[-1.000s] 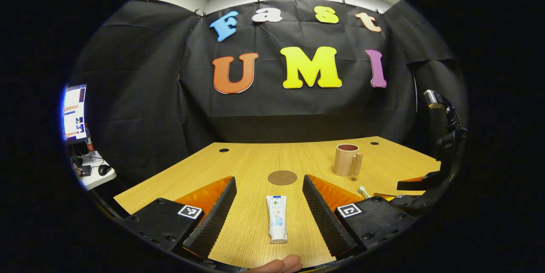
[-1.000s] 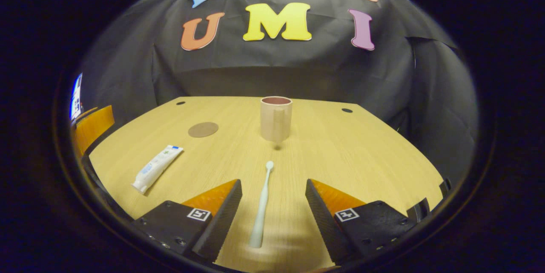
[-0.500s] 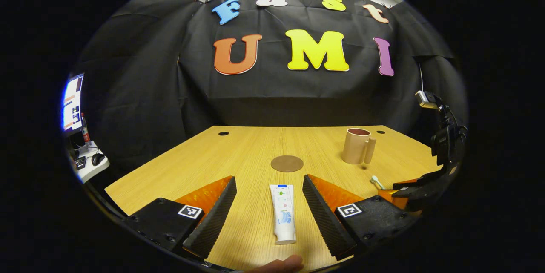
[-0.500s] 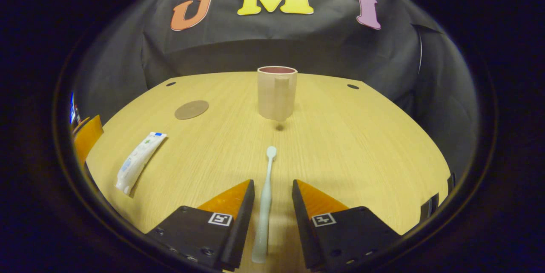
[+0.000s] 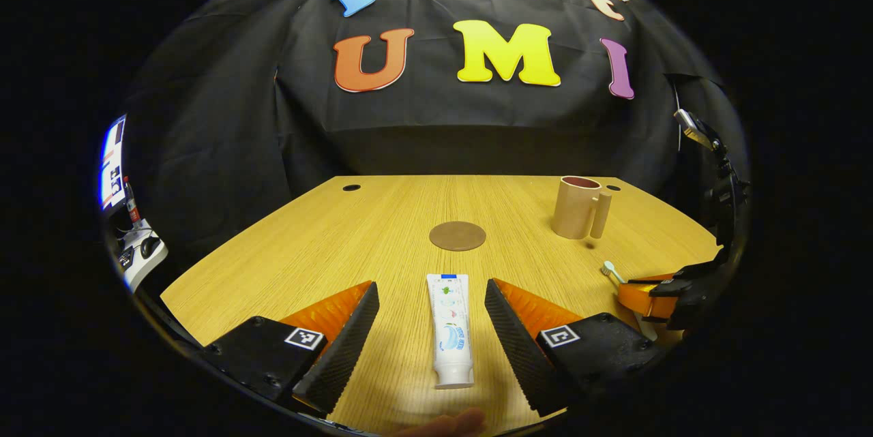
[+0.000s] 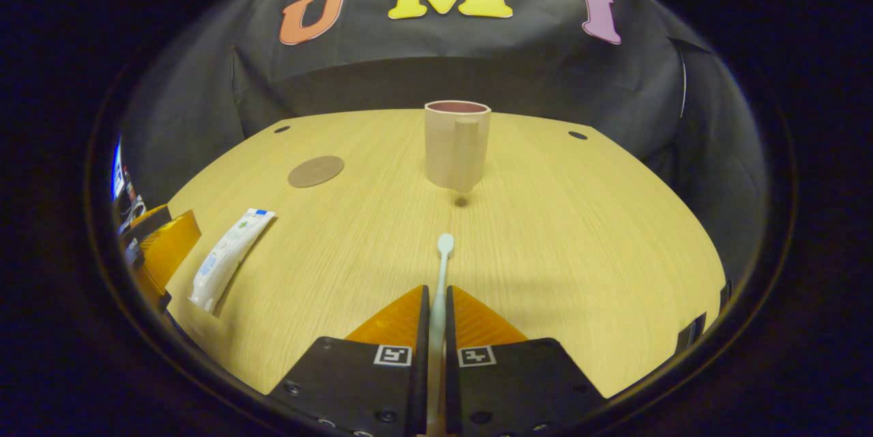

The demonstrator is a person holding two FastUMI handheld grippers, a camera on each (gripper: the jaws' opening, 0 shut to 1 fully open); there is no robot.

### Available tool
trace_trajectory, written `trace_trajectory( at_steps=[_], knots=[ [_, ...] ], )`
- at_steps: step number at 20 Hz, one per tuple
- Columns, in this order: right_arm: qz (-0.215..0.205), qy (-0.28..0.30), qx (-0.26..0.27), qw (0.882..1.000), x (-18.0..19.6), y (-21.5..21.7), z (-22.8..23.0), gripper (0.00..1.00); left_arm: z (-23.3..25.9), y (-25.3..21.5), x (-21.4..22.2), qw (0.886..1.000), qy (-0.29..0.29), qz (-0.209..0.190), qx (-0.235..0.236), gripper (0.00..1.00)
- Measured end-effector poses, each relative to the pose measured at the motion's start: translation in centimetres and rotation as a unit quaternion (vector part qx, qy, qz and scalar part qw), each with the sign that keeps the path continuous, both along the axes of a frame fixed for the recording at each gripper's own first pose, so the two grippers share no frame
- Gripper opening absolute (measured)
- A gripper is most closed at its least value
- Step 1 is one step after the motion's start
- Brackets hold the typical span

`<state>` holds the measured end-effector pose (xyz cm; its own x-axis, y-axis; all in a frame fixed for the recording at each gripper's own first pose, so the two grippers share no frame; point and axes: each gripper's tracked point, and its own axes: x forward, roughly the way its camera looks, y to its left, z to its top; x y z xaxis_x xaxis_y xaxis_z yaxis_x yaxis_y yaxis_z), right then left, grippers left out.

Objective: Put the toothbrush and toothpaste on the desktop into the cup, then pick up the cup and place it on the coaster on the desktop.

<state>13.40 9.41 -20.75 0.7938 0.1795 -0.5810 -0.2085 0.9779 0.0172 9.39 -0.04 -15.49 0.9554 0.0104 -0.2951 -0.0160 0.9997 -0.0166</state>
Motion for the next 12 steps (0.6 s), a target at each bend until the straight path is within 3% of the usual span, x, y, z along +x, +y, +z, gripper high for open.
trace_trajectory(
  at_steps=[12],
  knots=[
    [0.018,-0.004,0.044,0.999,-0.7,-0.2,1.1,0.09,-3.9,-1.1,0.5,0.994,0.109,-0.005,-0.033,0.99]
  ],
)
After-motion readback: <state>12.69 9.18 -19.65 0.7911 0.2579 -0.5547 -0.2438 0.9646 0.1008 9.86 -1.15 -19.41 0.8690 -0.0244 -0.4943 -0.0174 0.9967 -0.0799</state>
